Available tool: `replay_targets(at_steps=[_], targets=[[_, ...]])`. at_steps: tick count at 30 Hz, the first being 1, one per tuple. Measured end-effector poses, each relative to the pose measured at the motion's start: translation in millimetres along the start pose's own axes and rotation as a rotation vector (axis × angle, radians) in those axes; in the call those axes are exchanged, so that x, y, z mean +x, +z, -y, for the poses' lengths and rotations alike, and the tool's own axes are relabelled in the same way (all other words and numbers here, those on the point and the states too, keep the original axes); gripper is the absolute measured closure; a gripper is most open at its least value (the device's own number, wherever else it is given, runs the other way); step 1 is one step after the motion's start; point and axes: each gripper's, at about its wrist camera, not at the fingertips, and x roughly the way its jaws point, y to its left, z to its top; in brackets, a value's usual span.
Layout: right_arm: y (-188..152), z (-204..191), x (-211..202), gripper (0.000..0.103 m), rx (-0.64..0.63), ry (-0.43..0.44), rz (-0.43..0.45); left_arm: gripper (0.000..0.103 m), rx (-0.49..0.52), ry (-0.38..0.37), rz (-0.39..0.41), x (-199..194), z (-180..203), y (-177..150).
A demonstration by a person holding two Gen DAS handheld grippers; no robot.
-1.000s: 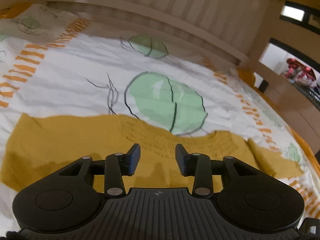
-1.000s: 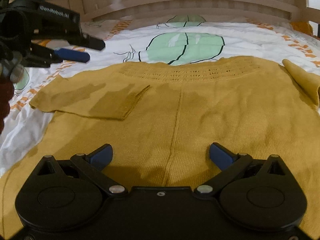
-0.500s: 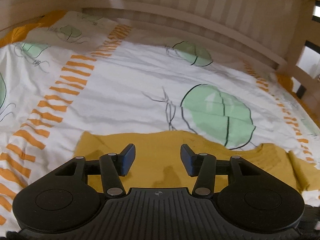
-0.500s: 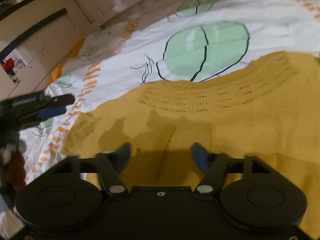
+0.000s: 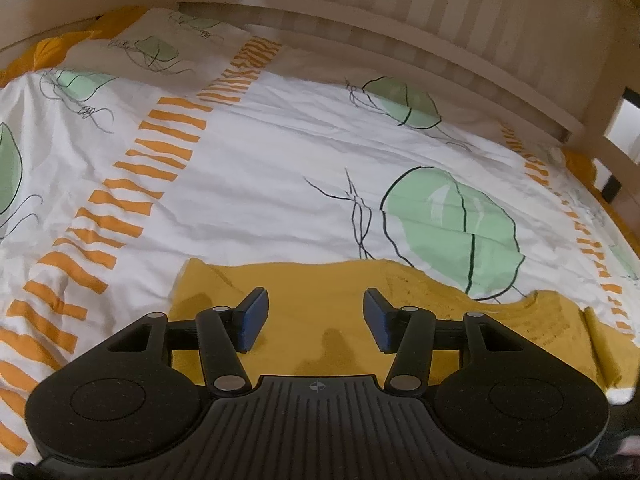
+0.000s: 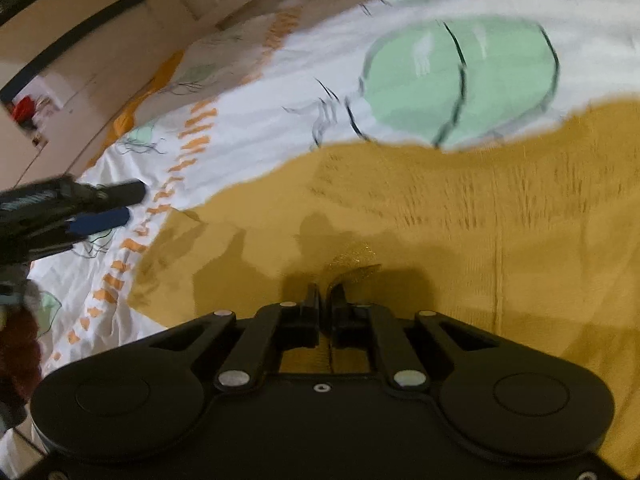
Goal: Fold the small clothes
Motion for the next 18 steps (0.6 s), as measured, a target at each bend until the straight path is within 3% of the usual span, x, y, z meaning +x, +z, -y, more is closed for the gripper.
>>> replay_targets(at_steps=[3, 10, 18], targets=[[18.6, 0.0, -22.0, 0.091, -0.037, -0.019, 0.030, 0.052, -0.011, 0.002, 0.000, -0.1, -3.3, 0.5], [51.9, 47.0, -72.5, 0.091, -0.081, -0.227, 0.077, 0.052, 0.009, -0.004, -0.008, 3.6, 2.1, -0.6], [49.6, 106.0, -83.8, 0.091, 0.010, -0.378, 0.053, 0.052, 0.042, 0.006, -0.040, 13.9, 9.7, -8.3]])
